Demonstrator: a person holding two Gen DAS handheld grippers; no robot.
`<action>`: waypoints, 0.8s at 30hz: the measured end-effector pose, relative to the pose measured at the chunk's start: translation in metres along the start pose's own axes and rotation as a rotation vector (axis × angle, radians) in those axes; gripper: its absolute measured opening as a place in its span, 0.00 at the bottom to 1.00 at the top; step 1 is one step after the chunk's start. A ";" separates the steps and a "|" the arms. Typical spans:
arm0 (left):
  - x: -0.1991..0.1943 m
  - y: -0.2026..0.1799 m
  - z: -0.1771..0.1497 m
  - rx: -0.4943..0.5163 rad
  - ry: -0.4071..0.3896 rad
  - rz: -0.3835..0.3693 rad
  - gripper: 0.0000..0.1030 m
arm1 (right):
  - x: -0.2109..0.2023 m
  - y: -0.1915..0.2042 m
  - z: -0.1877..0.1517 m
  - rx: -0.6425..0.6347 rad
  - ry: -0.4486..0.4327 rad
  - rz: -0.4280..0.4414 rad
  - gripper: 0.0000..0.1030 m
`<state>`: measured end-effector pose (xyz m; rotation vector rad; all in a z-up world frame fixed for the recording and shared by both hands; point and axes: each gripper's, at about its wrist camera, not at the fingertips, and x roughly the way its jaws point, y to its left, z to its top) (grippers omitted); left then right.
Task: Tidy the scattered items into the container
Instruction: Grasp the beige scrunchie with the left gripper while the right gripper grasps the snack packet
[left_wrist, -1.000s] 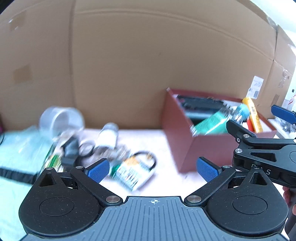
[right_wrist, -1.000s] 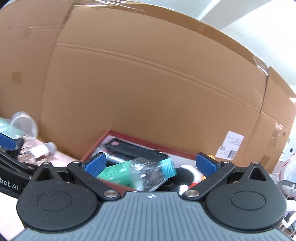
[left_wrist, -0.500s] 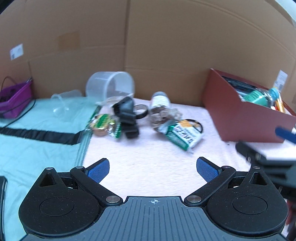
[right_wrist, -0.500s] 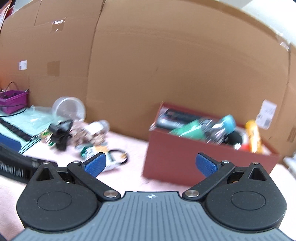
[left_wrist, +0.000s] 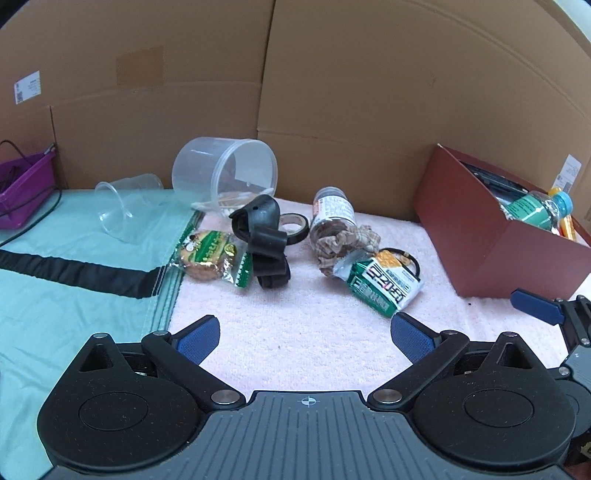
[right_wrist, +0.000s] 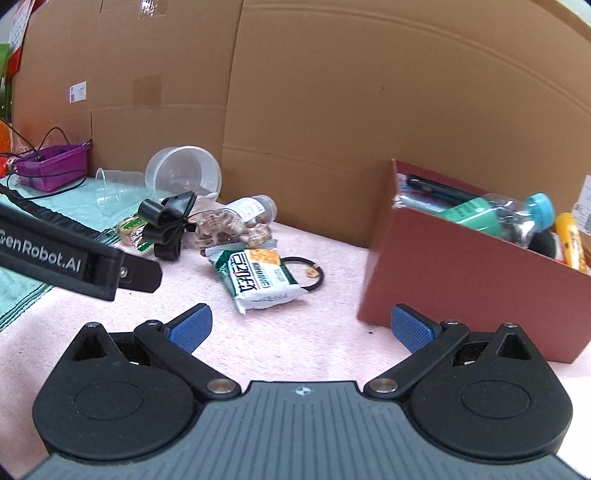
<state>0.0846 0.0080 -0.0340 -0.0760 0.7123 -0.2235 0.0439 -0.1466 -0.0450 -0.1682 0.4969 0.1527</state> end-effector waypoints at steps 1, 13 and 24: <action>0.002 0.002 0.001 -0.005 0.002 0.001 0.99 | 0.003 0.001 0.001 -0.001 0.003 0.005 1.00; 0.033 0.003 0.018 -0.001 0.039 -0.052 0.89 | 0.038 0.011 0.009 -0.003 0.041 0.058 1.00; 0.053 -0.015 0.046 0.053 -0.013 -0.066 0.84 | 0.058 0.007 0.014 0.027 0.065 0.099 0.99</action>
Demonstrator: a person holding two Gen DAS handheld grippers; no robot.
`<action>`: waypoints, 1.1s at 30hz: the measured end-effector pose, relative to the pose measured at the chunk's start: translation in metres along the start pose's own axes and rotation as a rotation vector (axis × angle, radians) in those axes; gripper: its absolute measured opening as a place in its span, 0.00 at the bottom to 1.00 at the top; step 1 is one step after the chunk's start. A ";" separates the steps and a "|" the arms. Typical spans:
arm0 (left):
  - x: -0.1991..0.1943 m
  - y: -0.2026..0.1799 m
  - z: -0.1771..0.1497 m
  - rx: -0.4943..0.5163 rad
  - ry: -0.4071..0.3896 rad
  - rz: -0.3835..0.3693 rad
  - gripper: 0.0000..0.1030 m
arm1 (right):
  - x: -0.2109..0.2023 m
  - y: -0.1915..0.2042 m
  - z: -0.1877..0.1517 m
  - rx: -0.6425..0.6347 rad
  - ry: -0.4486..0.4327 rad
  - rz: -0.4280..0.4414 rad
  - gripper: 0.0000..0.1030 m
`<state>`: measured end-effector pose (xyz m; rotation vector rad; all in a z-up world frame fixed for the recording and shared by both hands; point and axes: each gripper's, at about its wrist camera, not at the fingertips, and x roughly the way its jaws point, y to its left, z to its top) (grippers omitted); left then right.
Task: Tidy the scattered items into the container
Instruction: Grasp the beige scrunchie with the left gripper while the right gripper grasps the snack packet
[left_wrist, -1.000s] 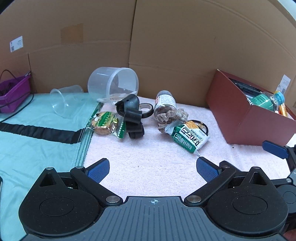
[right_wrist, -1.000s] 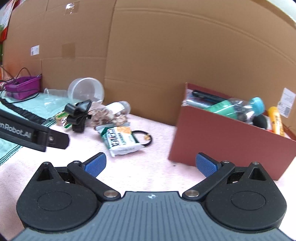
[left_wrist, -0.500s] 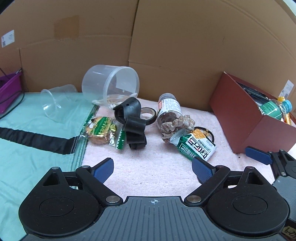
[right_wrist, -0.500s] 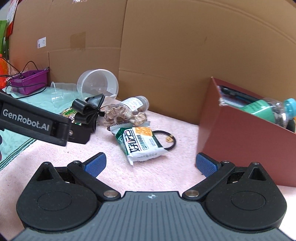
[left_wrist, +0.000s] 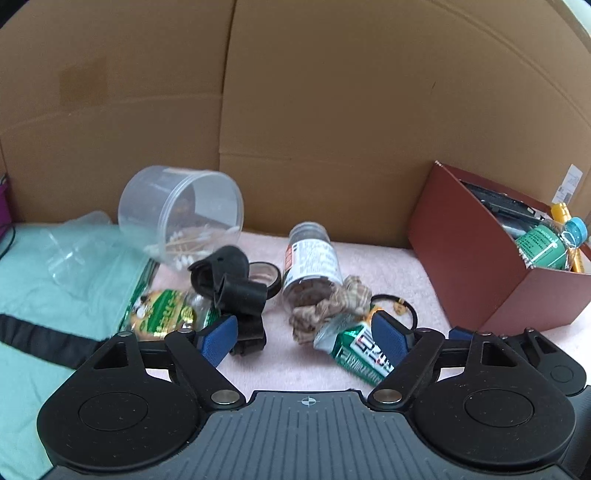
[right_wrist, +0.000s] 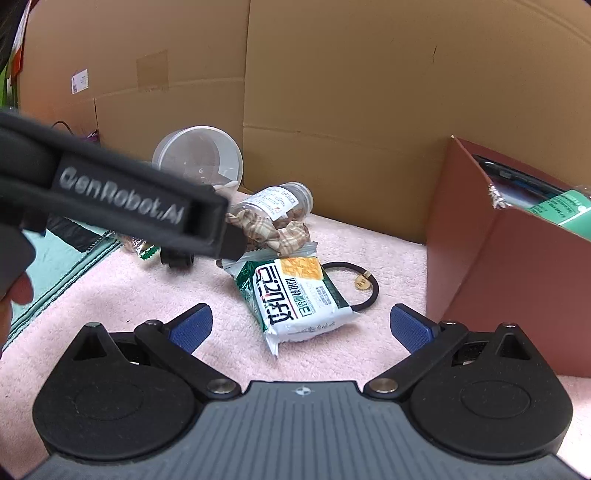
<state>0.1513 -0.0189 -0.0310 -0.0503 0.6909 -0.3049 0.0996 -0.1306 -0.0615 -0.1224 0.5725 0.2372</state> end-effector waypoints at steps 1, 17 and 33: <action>0.001 -0.002 0.002 0.008 -0.004 0.000 0.84 | 0.001 -0.001 0.000 0.004 0.003 0.003 0.98; 0.018 -0.007 0.002 0.069 0.022 0.019 0.36 | 0.007 -0.019 -0.002 0.110 0.025 0.041 0.76; -0.005 -0.004 -0.024 0.038 0.093 -0.015 0.04 | -0.028 -0.028 -0.019 0.122 0.019 0.070 0.66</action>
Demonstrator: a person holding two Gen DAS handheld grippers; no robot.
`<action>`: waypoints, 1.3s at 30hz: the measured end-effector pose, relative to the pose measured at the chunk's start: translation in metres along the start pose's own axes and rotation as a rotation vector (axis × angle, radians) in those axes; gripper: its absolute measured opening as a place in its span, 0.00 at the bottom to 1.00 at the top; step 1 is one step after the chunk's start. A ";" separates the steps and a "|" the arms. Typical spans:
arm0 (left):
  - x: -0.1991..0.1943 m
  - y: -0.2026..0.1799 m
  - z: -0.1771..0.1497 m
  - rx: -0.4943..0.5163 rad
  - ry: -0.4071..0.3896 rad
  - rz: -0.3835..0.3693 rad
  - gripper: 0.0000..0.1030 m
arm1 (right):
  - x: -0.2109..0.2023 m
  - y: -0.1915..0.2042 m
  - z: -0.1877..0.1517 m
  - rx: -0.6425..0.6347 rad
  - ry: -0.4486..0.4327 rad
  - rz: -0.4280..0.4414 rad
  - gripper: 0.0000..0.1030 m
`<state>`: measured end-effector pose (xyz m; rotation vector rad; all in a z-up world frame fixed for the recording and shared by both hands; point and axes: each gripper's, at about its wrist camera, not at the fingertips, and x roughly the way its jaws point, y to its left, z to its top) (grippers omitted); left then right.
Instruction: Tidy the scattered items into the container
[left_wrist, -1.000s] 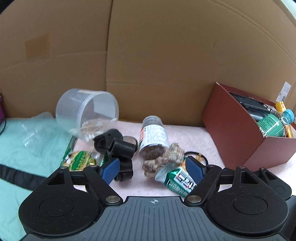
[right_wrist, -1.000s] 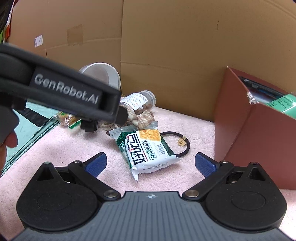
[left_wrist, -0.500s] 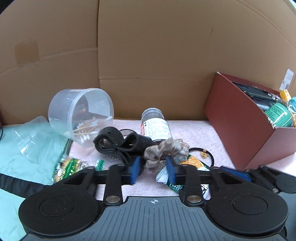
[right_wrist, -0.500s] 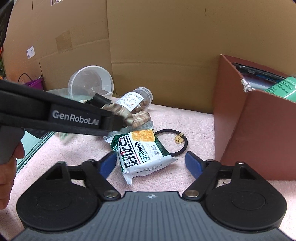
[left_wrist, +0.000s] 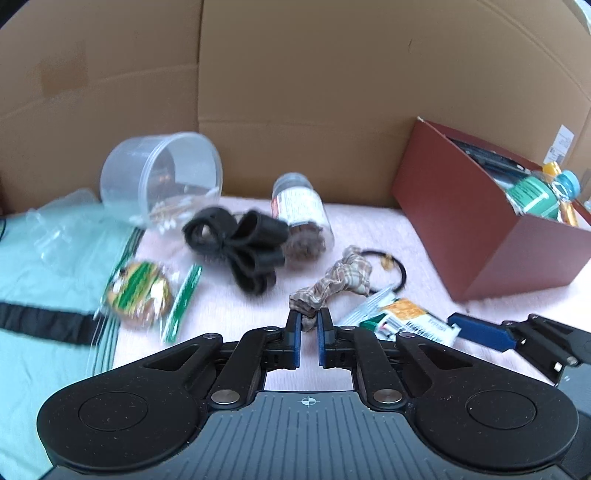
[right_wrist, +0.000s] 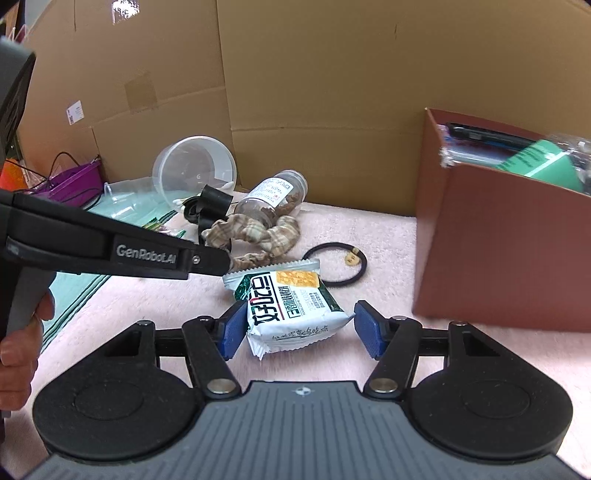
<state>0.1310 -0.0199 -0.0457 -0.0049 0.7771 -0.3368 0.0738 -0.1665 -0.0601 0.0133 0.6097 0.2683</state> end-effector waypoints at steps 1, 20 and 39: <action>-0.003 0.000 -0.004 -0.002 0.007 -0.001 0.04 | -0.004 -0.001 -0.003 -0.004 0.002 -0.001 0.66; -0.043 -0.013 -0.042 0.102 -0.030 0.068 0.53 | -0.050 0.018 -0.032 -0.047 0.034 0.033 0.71; -0.029 -0.024 -0.040 0.164 0.023 -0.053 0.53 | -0.039 0.019 -0.028 -0.050 0.032 0.031 0.72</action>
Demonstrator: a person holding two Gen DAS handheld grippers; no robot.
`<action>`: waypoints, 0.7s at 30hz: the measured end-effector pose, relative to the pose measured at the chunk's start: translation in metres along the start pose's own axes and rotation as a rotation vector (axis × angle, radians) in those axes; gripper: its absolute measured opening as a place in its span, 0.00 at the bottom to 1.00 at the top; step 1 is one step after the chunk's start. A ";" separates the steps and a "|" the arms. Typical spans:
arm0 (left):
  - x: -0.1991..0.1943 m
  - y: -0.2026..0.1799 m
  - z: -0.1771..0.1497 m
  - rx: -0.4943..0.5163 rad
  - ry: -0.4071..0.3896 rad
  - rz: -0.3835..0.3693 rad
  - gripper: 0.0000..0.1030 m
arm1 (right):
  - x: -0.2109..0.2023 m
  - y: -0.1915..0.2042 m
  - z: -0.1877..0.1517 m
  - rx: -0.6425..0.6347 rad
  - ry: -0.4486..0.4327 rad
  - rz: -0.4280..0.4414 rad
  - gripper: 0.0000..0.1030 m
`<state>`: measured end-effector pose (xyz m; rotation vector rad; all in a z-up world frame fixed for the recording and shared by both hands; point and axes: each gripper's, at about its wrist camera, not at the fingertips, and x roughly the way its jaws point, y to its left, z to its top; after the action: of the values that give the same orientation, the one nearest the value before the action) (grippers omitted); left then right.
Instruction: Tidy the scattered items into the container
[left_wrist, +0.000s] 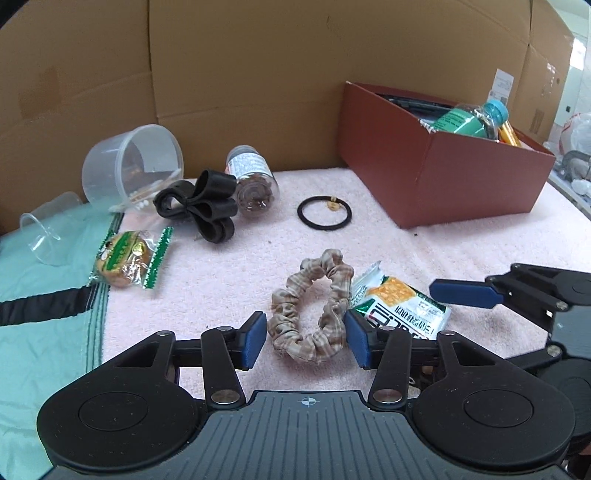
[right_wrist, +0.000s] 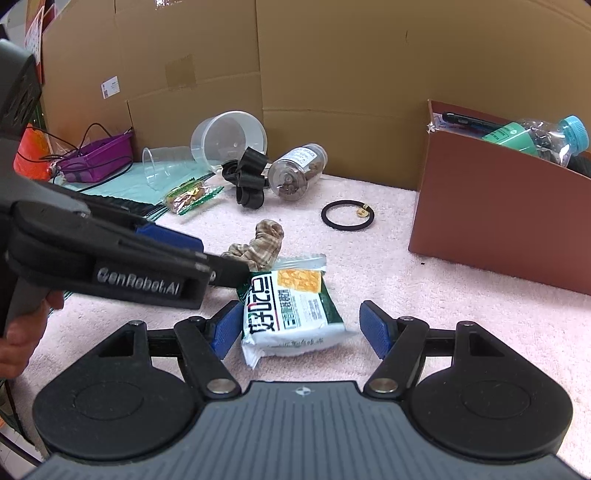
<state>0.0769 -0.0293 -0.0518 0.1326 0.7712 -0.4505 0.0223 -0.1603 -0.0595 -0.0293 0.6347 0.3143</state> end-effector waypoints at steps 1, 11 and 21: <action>0.001 0.002 -0.001 -0.008 0.008 -0.005 0.49 | 0.003 0.000 0.000 0.002 0.005 0.002 0.71; 0.008 0.004 -0.002 -0.023 0.033 -0.001 0.54 | -0.005 -0.012 -0.004 -0.014 0.030 -0.068 0.68; 0.011 0.000 -0.001 -0.009 0.035 0.033 0.36 | 0.004 -0.004 -0.005 -0.006 0.028 -0.060 0.72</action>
<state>0.0834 -0.0327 -0.0604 0.1454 0.8046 -0.4139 0.0233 -0.1638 -0.0660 -0.0583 0.6592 0.2584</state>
